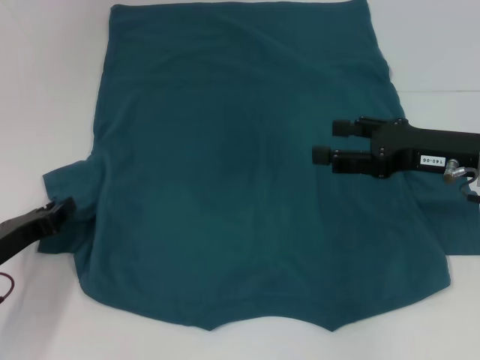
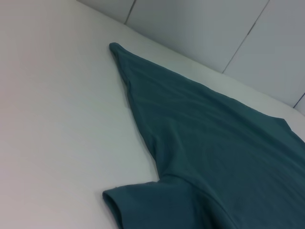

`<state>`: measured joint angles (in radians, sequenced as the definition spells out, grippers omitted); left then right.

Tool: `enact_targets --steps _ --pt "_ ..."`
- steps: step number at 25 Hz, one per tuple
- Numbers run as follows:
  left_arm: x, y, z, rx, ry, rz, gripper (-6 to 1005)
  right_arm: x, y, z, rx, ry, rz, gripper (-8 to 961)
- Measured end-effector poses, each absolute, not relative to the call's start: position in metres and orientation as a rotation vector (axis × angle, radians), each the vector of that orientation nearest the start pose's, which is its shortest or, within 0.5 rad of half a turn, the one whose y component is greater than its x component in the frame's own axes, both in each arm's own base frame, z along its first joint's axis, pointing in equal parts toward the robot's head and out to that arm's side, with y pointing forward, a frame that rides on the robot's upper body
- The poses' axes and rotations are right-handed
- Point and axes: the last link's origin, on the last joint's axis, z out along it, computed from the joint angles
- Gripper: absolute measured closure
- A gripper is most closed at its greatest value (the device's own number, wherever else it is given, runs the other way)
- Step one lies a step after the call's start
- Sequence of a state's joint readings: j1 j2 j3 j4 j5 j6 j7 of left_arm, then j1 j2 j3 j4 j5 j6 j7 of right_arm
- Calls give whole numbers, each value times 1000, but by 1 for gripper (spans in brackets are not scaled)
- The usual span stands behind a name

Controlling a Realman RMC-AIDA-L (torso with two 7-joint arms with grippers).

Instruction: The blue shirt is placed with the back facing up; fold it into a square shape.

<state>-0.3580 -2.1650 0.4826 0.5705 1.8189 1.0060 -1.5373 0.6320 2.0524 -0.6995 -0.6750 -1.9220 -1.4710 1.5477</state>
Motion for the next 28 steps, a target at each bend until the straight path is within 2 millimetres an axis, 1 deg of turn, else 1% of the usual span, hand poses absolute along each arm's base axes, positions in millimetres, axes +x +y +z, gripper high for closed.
enact_targets --steps 5,14,15,20,25,28 --pt "-372 317 4 -1813 -1299 -685 852 227 376 19 -2630 690 777 75" --pt "-373 319 6 -1806 -1293 -673 984 226 375 18 -2626 690 789 76" --pt "-374 320 9 -1800 -1284 -668 999 226 375 18 -2626 690 790 76" --pt "-377 321 16 -1773 -1273 -659 999 226 375 19 -2618 692 805 76" --pt "-386 323 29 -1708 -1263 -638 999 226 374 19 -2608 700 821 75" --pt "-388 326 36 -1691 -1248 -630 999 226 374 18 -2609 704 825 75"
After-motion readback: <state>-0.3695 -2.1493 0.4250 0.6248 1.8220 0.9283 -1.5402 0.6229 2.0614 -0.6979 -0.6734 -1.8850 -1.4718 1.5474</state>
